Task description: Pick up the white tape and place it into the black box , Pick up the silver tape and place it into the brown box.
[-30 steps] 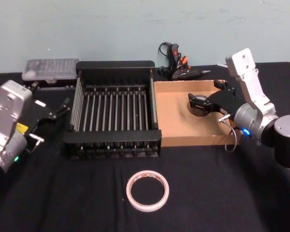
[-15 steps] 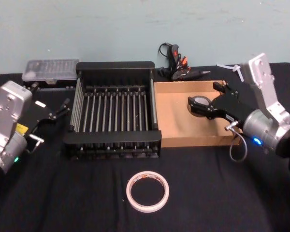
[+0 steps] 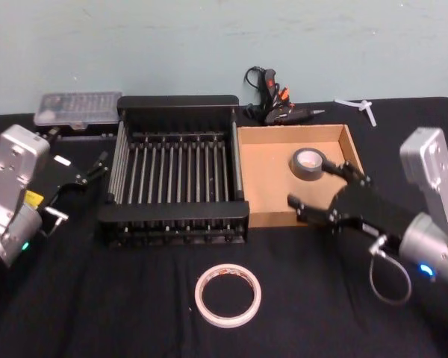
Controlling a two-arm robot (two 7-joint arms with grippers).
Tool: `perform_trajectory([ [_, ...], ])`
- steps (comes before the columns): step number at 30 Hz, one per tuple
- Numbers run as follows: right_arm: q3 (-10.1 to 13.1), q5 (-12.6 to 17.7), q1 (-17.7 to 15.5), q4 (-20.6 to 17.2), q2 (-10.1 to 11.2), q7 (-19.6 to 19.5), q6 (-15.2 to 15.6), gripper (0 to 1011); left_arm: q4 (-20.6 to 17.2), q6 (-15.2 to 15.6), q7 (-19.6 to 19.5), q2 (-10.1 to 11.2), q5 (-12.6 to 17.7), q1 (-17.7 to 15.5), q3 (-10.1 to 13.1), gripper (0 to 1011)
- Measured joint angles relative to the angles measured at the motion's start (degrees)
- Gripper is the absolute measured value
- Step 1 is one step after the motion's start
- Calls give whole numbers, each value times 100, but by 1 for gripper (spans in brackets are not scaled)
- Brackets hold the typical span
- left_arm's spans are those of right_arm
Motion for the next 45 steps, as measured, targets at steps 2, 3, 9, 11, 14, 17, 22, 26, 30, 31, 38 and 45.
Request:
perform_trajectory([
  [2, -38, 33, -136, -100, 117, 69, -55, 1002, 0, 0, 0, 0, 0, 0, 0, 1001],
  [3, -53, 43, -174, -133, 153, 89, -68, 1002, 0, 0, 0, 0, 0, 0, 0, 1001],
  [9, -250, 73, -385, -271, 363, 192, -116, 1003, 0, 0, 0, 0, 0, 0, 0, 1001],
  [11, -315, 66, -402, -279, 394, 206, -120, 1002, 0, 0, 0, 0, 0, 0, 0, 1001],
  [14, -455, 33, -406, -282, 432, 226, -122, 1003, 0, 0, 0, 0, 0, 0, 0, 1001],
  [17, -615, -32, -364, -252, 434, 235, -99, 1002, 0, 0, 0, 0, 0, 0, 0, 1001],
  [22, -862, -141, -228, -147, 374, 238, -31, 1003, -1, 0, 0, 0, 0, 0, 0, 1001],
  [26, -1032, -214, -95, -33, 305, 238, 66, 1002, 0, 0, 0, 0, 0, 0, 0, 1001],
  [30, -1134, -248, -5, 47, 260, 242, 144, 1002, 0, 0, 0, 0, 0, 0, 0, 1001],
  [31, -1182, -264, 41, 91, 235, 243, 183, 1003, 0, 0, 0, 0, 0, 0, 0, 1001],
  [38, -1337, -313, 178, 242, 164, 260, 278, 1002, 0, 0, 0, 0, 0, 0, 0, 1001],
  [45, -1462, -352, 303, 408, 82, 260, 366, 1003, 0, 0, 0, 0, 0, 0, 0, 1001],
])
